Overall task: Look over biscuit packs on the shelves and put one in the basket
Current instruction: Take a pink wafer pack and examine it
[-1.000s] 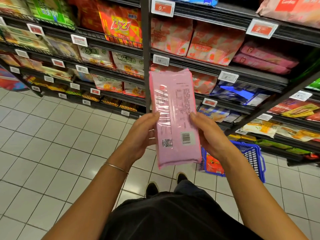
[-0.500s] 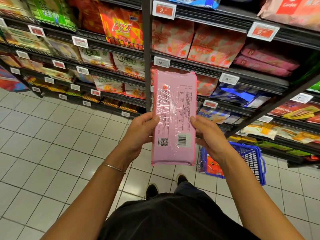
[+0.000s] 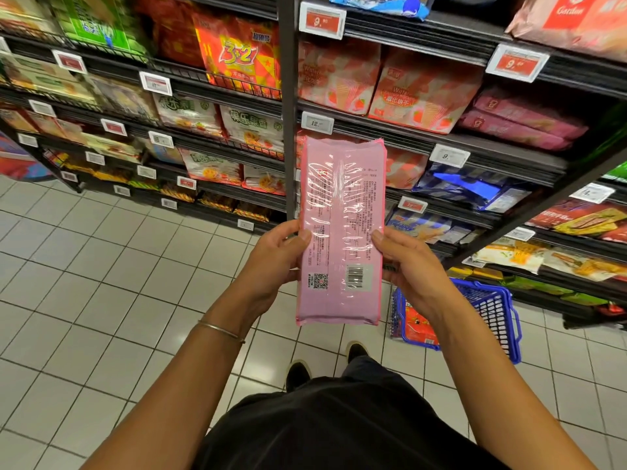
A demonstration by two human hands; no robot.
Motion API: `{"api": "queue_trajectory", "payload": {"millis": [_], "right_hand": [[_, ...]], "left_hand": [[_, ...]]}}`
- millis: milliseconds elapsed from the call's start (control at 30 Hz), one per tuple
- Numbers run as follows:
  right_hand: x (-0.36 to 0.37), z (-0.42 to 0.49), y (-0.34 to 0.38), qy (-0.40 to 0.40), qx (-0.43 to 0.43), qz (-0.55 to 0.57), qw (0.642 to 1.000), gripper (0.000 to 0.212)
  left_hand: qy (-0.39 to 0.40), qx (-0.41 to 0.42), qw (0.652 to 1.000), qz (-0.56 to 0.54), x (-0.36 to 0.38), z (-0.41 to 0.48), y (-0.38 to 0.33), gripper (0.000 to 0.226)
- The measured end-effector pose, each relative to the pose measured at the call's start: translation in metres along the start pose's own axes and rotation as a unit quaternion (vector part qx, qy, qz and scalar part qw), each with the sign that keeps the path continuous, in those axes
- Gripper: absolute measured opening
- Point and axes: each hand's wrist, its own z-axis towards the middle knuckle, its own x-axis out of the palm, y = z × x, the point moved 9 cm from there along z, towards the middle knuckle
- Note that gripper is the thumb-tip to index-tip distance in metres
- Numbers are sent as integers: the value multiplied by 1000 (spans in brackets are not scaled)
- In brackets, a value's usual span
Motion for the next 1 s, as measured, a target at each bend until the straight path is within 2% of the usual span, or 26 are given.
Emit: {"api": "queue_trajectory", "payload": {"millis": [200,300,400,533,667,733,800,867,933,1000], "right_hand": [[-1,2,1,-5,3,13,1000,20],[-5,3,0,-45,3,16,999,21],[1,3,-1,-47,0,32,998,50],[23,4,1,10,5,44,999,74],[34,-1,9,82,-6,88,993,107],[39,-4,10,109,-1,114,987,113],[40,-5,10,119,1,146,982,106],[40,-6,13,128,-7,178,976,81],[43,-10,15,149,-10,214,965,66],[46,-13,17,163,-2,243,956,64]], "left_hand": [[-2,11,1000,5,0,1,-5,29],[-15,38,999,3,1,0,-15,30],[-35,82,996,-12,5,-1,-30,33],[-31,107,994,3,21,1,-43,31],[-4,129,991,35,28,2,-49,40],[8,136,990,39,28,1,-49,44],[10,137,990,30,27,2,-48,45],[-4,123,992,26,26,5,-42,42],[-36,75,996,19,22,9,-31,43],[-48,7,999,-2,19,13,-15,52]]}}
